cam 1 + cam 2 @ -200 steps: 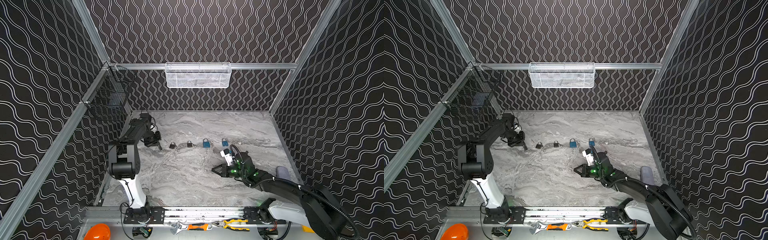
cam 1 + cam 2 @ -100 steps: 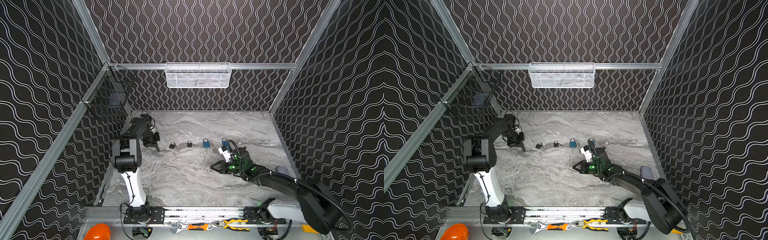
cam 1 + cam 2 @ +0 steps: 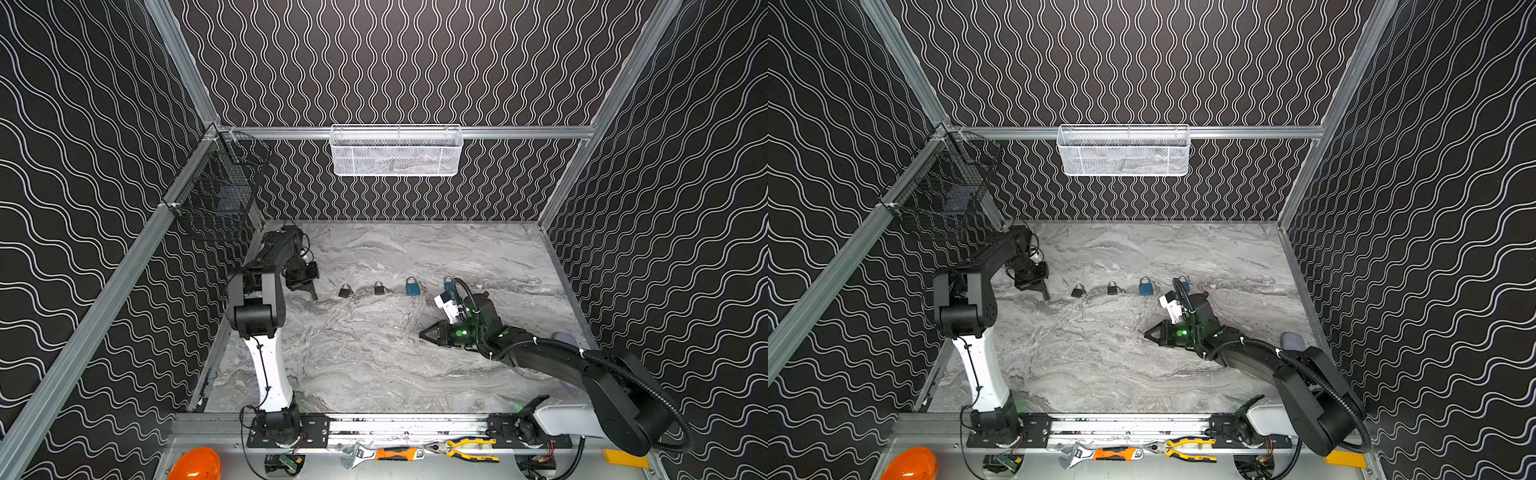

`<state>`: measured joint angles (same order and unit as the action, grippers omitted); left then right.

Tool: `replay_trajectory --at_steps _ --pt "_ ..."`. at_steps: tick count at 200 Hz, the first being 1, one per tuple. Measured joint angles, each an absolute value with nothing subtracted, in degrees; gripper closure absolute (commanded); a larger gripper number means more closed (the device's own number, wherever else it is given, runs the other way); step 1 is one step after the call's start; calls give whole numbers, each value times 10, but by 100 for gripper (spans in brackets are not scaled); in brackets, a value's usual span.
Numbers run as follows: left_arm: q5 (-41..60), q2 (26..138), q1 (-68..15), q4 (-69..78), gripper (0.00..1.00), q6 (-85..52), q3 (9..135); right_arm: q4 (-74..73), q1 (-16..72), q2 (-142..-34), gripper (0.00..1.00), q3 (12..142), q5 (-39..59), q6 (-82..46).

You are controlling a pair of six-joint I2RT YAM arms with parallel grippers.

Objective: Lock with the key

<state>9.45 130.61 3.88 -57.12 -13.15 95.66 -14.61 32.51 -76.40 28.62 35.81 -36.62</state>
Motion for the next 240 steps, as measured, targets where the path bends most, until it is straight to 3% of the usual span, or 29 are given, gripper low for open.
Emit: replay_trajectory --at_steps 135,240 --pt "75 1350 39 -570 72 -135 977 -141 324 -763 100 291 354 -366" --pt "65 1292 39 -545 54 -164 956 -142 324 -749 99 289 353 -367"
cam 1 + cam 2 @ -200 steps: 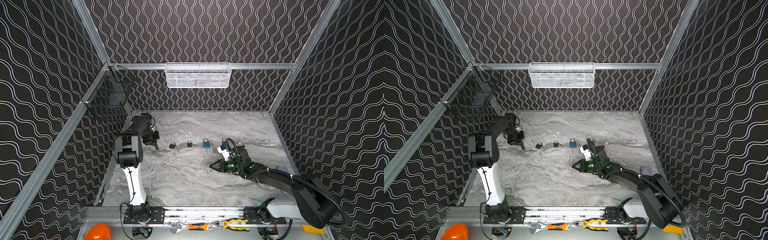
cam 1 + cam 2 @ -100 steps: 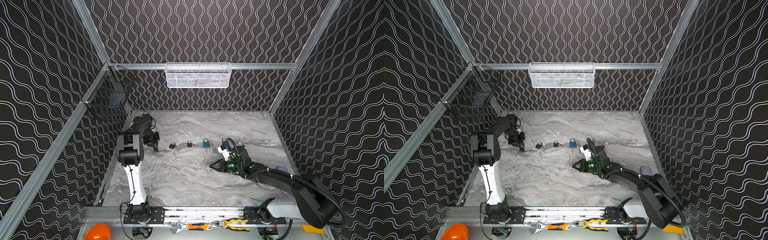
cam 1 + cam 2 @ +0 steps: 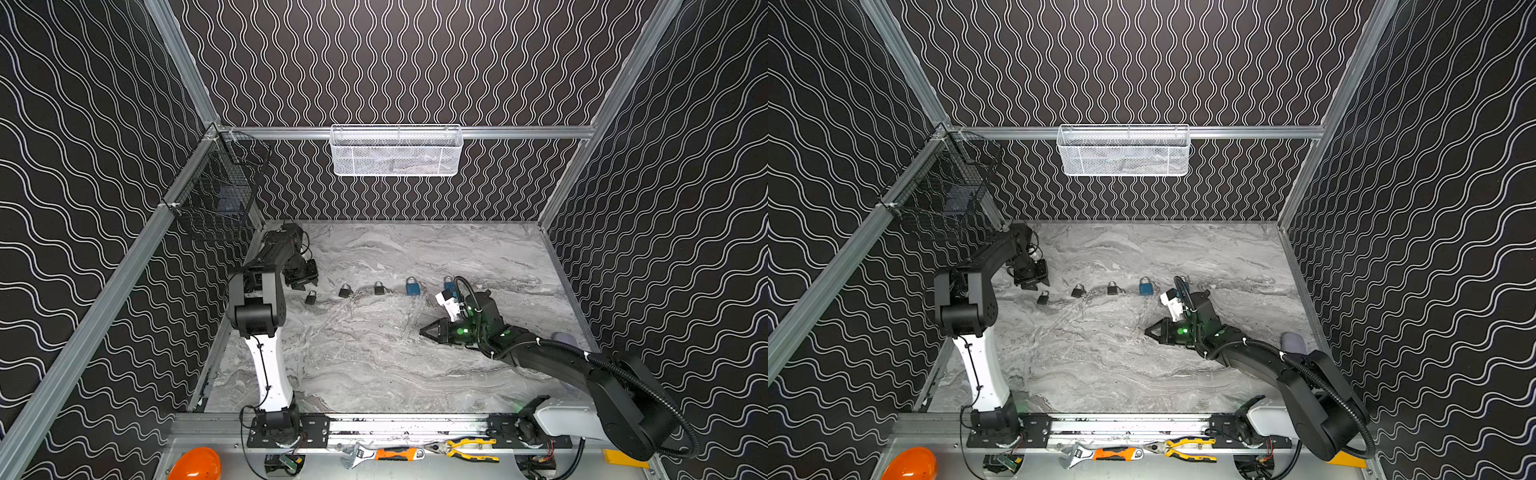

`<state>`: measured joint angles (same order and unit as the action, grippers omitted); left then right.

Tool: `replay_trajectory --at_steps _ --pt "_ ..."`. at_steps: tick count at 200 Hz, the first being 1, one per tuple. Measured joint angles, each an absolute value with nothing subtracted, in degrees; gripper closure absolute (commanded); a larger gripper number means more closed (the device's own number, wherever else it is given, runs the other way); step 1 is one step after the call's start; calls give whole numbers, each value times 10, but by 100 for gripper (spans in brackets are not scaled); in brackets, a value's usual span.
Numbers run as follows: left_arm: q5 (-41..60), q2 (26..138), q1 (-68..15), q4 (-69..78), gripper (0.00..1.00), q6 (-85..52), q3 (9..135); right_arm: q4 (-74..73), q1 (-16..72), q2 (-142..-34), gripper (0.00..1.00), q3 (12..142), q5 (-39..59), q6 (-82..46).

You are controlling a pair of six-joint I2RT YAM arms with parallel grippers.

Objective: Lock with the key

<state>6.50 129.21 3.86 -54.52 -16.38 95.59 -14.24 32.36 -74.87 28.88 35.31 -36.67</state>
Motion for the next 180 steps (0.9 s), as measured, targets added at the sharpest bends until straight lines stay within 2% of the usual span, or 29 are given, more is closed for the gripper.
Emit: replay_trajectory --at_steps 31,72,131,180 --pt "67 1218 39 -530 49 -171 928 -141 324 -745 100 292 350 -367" --pt "74 1098 39 -506 48 -196 879 -140 324 -741 100 326 339 -369" --pt "78 883 39 -481 39 -244 809 -155 326 -746 100 401 337 -382" --pt "65 781 39 -493 37 -255 802 -214 365 -788 100 461 316 -410"
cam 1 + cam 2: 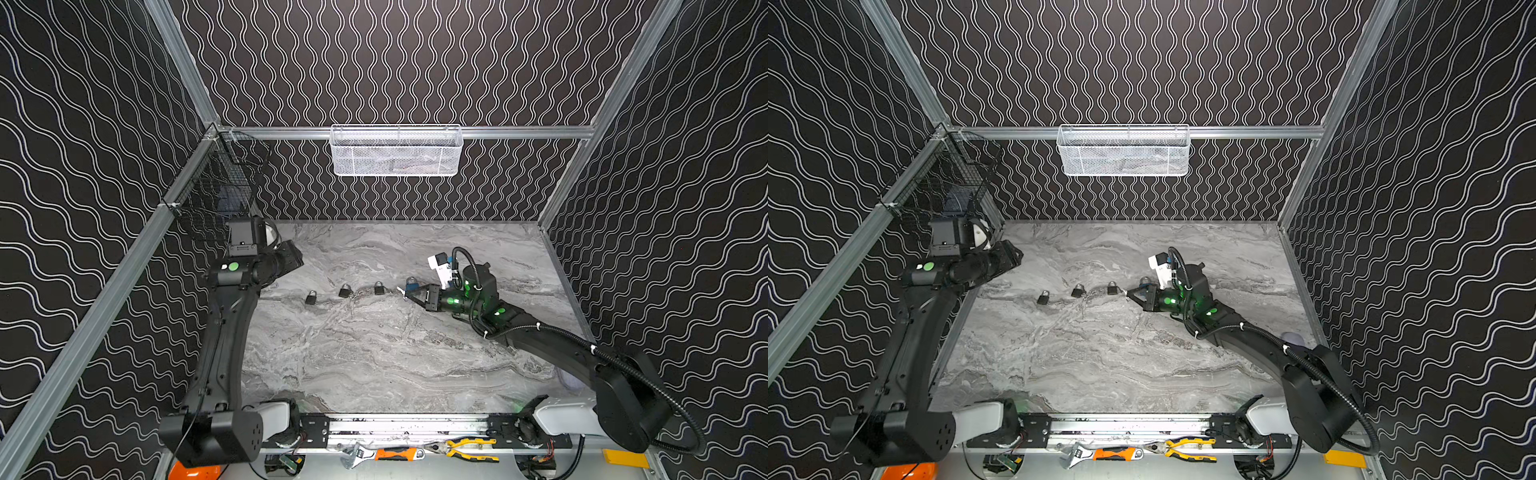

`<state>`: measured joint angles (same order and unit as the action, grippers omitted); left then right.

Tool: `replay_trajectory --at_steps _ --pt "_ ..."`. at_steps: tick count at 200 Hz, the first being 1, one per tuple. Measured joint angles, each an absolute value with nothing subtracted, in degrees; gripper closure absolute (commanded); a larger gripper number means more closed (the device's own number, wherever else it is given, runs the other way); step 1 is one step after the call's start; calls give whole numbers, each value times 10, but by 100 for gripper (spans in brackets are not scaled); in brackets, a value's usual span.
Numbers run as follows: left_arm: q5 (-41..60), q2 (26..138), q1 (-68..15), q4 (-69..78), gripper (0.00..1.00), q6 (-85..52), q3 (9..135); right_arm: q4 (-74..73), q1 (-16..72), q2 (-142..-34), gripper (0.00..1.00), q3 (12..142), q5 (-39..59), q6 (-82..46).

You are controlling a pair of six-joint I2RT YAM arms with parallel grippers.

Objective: Lock with the key

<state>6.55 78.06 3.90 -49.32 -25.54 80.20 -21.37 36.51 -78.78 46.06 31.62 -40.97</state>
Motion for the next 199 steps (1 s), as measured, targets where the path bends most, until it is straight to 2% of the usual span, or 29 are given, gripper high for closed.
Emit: replay_trajectory --at_steps 31,82,115,125,159,199 --pt "45 686 39 -488 30 -269 748 -252 425 -858 100 542 264 -406" --pt "-3 516 39 -446 16 -293 615 -270 494 -1099 100 751 153 -445" --pt "-39 434 39 -423 7 -298 580 -267 536 -1227 100 850 60 -486" --pt "-50 421 39 -418 2 -299 578 -269 548 -1260 100 880 30 -501" --pt "-70 402 39 -417 2 -302 577 -236 573 -1359 100 994 -44 -551" --pt "-86 401 39 -422 2 -302 580 -201 592 -1416 100 1056 -117 -593"
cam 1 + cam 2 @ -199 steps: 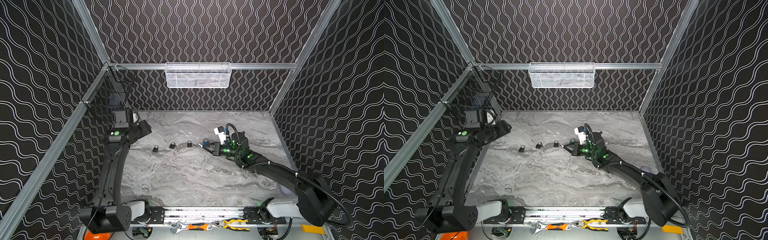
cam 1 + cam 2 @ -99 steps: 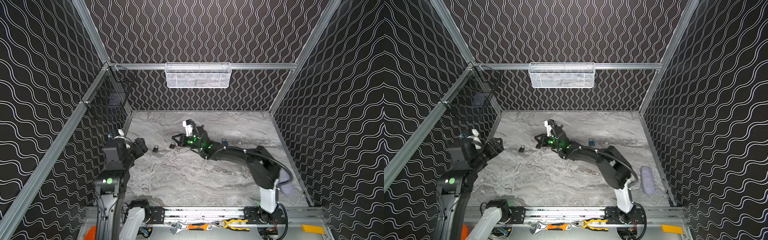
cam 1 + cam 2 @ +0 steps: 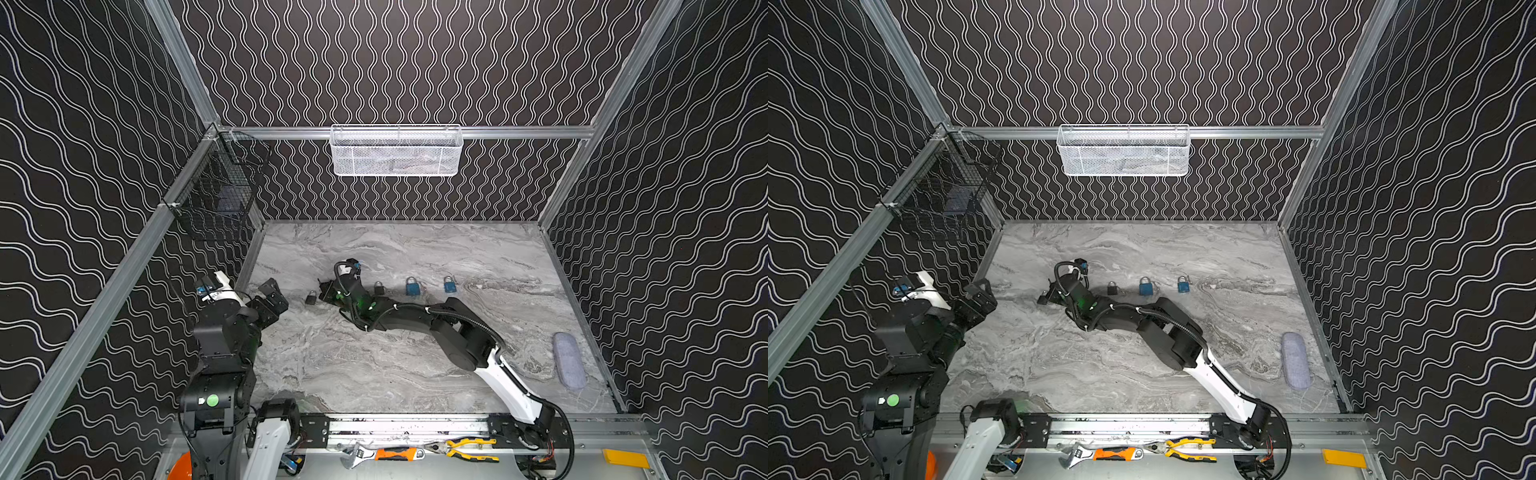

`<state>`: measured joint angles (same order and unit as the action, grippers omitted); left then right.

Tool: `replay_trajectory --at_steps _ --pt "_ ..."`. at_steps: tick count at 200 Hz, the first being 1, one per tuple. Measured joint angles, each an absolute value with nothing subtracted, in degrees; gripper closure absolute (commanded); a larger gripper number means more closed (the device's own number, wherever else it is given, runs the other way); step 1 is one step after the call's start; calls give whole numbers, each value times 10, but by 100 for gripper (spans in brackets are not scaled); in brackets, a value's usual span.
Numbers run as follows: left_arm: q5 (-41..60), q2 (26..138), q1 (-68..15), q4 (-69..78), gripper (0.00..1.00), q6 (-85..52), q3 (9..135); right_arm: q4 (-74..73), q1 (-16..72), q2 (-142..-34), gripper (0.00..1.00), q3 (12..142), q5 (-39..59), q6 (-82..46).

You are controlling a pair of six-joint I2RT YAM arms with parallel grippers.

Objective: Lock with the key

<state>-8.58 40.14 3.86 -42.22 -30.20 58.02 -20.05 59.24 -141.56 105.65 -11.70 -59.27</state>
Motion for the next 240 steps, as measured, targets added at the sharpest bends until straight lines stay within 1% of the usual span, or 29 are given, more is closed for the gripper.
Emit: replay_trajectory --at_steps 24,56,98,111,151,155,165,172,211,223,233,240 --pt "-87 383 39 -420 1 -302 561 -187 595 -1437 100 1077 -133 -611" --pt "-103 368 39 -418 1 -313 554 -173 595 -1445 99 1068 -158 -638" --pt "-117 356 39 -414 1 -313 541 -172 599 -1469 99 1073 -150 -655" --pt "-119 352 39 -411 1 -313 534 -173 600 -1472 97 1073 -148 -664" --pt "-131 347 39 -402 1 -313 521 -176 604 -1476 82 1070 -140 -671" --pt "-131 347 39 -401 1 -313 521 -176 604 -1476 78 1070 -140 -672" --pt "-131 347 39 -398 1 -313 519 -181 604 -1476 65 1068 -138 -680" --pt "-131 347 39 -395 1 -313 517 -192 605 -1476 59 1065 -134 -682" --pt "-131 355 39 -382 1 -310 512 -211 610 -1456 48 1040 -135 -683" --pt "-131 361 39 -382 1 -307 512 -203 612 -1444 42 1029 -139 -682" --pt "-130 363 39 -376 2 -300 510 -198 614 -1432 34 1021 -143 -678" --pt "-130 363 39 -367 1 -300 504 -195 615 -1423 30 1016 -143 -673"
